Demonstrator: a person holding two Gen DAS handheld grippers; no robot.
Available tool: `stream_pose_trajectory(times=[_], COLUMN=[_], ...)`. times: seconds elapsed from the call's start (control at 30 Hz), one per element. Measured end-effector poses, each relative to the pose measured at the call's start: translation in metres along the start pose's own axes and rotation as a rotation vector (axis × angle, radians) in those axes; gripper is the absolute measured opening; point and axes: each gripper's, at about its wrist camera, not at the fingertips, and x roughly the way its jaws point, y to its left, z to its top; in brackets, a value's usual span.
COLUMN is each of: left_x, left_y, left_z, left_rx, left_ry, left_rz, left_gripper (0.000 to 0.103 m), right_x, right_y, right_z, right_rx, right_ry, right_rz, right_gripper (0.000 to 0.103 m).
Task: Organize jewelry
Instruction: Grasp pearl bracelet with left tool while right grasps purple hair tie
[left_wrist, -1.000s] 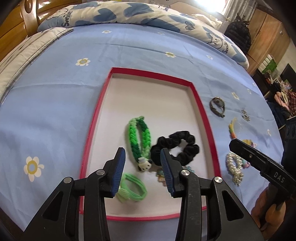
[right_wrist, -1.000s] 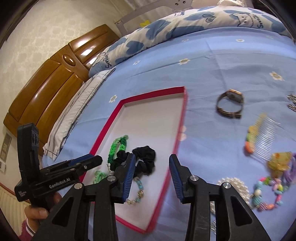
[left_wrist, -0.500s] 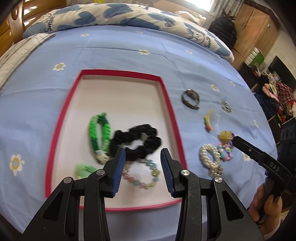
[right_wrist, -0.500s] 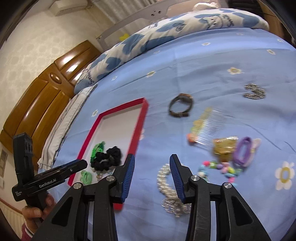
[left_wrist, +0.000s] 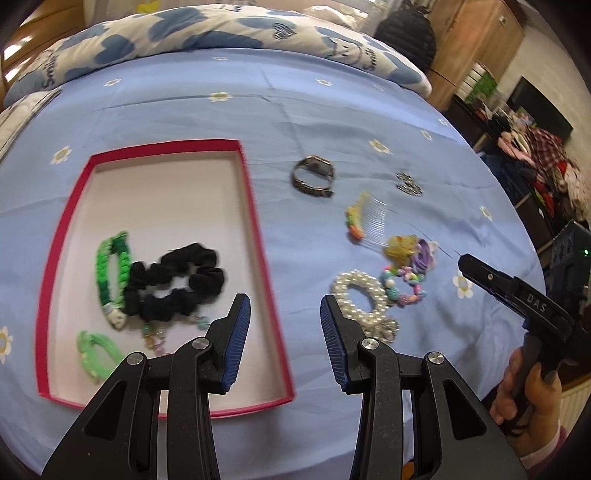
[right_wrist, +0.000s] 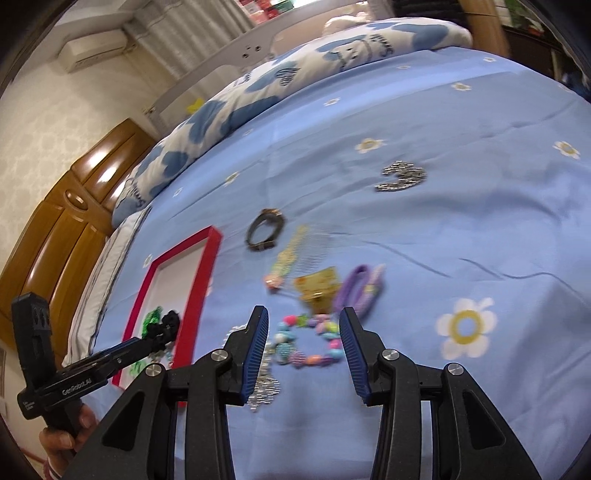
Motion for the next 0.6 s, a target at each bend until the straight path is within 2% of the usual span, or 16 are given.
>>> stream_pose_trajectory(times=[0.3,0.6], left_x=[0.021,0.049], left_y=[-0.03,-0.052], left_z=[0.003,0.01], left_rx=[0.075,0.146], left_ry=[0.047,0.095], left_rz=[-0.008,0.019], left_gripper=[0.042,0.042], right_x=[0.0,0.029], right_y=[-0.026,-0.024], right_z=[0.001,0.006], right_rx=[0.035,0.011], right_ry=[0.0,0.047], right_rz=[-0.038,-0.058], right_gripper=[0.043,0.043])
